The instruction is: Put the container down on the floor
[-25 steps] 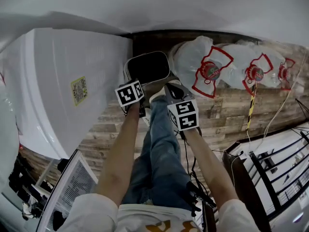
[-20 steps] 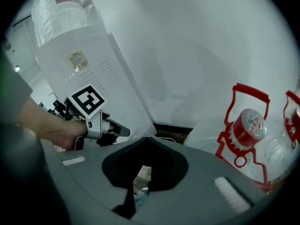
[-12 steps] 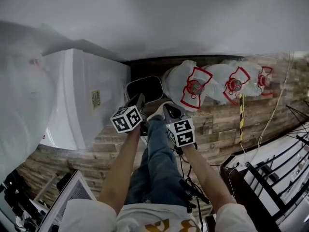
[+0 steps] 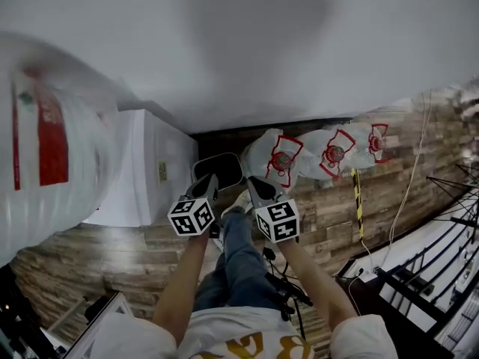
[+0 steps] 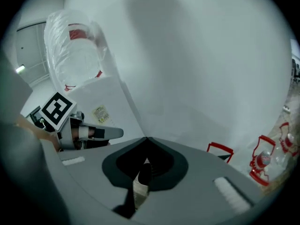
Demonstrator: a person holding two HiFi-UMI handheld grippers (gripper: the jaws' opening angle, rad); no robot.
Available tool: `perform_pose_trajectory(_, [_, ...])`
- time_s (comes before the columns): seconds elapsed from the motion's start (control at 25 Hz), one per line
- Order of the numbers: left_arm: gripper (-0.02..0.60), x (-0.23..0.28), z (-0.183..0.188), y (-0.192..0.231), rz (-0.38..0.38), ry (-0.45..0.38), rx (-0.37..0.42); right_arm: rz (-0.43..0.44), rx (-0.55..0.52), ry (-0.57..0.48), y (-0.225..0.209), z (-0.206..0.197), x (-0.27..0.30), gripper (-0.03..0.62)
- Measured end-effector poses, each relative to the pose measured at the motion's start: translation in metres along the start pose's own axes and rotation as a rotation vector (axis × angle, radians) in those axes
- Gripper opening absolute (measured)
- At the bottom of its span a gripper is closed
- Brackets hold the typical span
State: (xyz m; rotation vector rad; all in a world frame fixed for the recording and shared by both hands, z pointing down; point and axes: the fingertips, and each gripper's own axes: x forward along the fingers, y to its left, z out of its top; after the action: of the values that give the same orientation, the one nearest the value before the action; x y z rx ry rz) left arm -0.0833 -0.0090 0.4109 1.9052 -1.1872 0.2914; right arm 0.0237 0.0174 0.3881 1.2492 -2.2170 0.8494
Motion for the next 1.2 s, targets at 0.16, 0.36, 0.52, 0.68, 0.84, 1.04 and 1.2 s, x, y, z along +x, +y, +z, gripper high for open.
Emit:
perform_pose_trajectory(0.16, [0.002, -0.041, 0.033, -0.033, -0.021, -0.038, 0.102, -0.021, -0.031, -0.069, 0.011, 0.037, -0.038, 0.026])
perform_pose_trajectory(0.36, [0.002, -0.076, 0.056, -0.055, -0.034, -0.048, 0.163, -0.062, -0.054, -0.13, 0.015, 0.067, -0.078, 0.026])
perform_pose_trajectory(0.52, [0.002, -0.101, 0.079, -0.079, -0.106, -0.114, 0.119, -0.098, -0.109, -0.172, 0.02, 0.09, -0.107, 0.026])
perform_pose_trajectory(0.68, [0.002, -0.138, 0.089, -0.091, -0.093, -0.129, 0.169, -0.102, -0.136, -0.163, 0.045, 0.086, -0.126, 0.026])
perform_pose_trajectory(0.84, [0.002, -0.16, 0.1, -0.109, -0.09, -0.15, 0.249, -0.113, -0.147, -0.193, 0.059, 0.093, -0.144, 0.026])
perform_pose_trajectory(1.04, [0.002, -0.189, 0.105, -0.117, -0.096, -0.182, 0.292, -0.117, -0.19, -0.23, 0.078, 0.104, -0.165, 0.026])
perform_pose_trajectory(1.2, [0.002, -0.211, 0.114, -0.109, -0.072, -0.24, 0.257, -0.143, -0.173, -0.274, 0.083, 0.11, -0.179, 0.026])
